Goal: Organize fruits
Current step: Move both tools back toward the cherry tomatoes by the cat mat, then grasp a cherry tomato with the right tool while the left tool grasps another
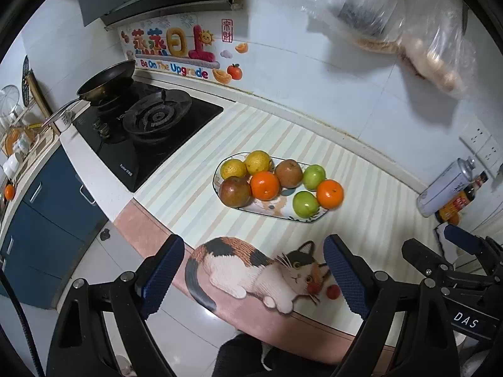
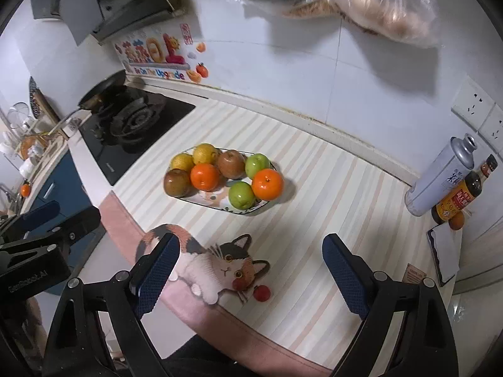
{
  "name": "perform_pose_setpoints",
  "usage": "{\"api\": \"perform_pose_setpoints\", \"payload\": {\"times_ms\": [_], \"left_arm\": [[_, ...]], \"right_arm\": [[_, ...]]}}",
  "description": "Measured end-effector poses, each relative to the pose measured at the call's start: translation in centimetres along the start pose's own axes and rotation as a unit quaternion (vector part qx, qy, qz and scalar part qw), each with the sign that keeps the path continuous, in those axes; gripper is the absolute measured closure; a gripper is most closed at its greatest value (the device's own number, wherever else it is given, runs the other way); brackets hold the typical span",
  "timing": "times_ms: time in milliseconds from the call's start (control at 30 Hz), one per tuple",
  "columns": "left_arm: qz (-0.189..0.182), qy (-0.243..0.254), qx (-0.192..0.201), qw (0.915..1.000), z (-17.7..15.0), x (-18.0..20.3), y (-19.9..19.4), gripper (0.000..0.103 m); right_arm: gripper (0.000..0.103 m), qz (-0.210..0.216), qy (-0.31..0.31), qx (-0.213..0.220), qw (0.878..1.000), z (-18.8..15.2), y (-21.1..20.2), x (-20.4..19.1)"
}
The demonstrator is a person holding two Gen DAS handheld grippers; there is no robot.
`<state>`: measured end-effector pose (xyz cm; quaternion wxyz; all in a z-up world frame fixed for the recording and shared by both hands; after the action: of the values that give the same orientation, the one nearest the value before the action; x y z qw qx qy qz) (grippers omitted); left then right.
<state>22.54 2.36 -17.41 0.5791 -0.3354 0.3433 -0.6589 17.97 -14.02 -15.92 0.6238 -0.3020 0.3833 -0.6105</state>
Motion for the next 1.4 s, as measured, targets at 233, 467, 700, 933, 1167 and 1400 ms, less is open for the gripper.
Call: {"api": "perform_pose_setpoints", "payload": {"times_ms": [233, 467, 700, 933, 1167, 1400], "left_arm": [[0.004, 0.0, 0.028, 0.9996, -0.4, 0.6, -3.3, 0.012], [0.008, 0.0, 0.037, 0.9993, -0.9, 1.3, -4.3, 0.012], [0.014, -0.006, 0.026, 0.9995, -1.4, 1.5, -3.4, 0.012], [0.049, -0.006, -0.014, 0.9987, -2.6, 1.0, 1.8, 0.0], [0.088, 0.001, -0.089, 0.9921, -6.0, 0.7, 8.9, 0.0], [0.079, 0.006, -0.143, 0.9865, -9.5, 1.6, 13.8, 0.001]], "right_arm": [[0.009, 0.01, -0.014, 0.024, 1.0, -0.2, -3.5, -0.8], [0.009, 0.014, -0.014, 0.023, 1.0, -1.1, -4.2, -0.4], [0.009, 0.035, 0.012, -0.007, 0.999, -2.0, -1.9, 0.9], [0.009, 0.058, 0.066, -0.108, 0.99, -6.4, 7.6, 4.4], [0.034, 0.078, 0.079, -0.204, 0.973, -13.5, 18.0, 5.5], [0.057, 0.088, 0.072, -0.227, 0.967, -16.9, 22.6, 4.7]]}}
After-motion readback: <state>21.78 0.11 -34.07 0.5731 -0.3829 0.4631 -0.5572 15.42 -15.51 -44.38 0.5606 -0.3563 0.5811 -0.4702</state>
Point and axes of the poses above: each gripper's, at about its wrist camera, not at the fingertips, and y roughly the way its jaws point, x to its right, z to its top, the point moved 10 cm from there along y, roughly the way its jaws point, and after that the axes turned 1 degree about z, right-handed, at the moved point
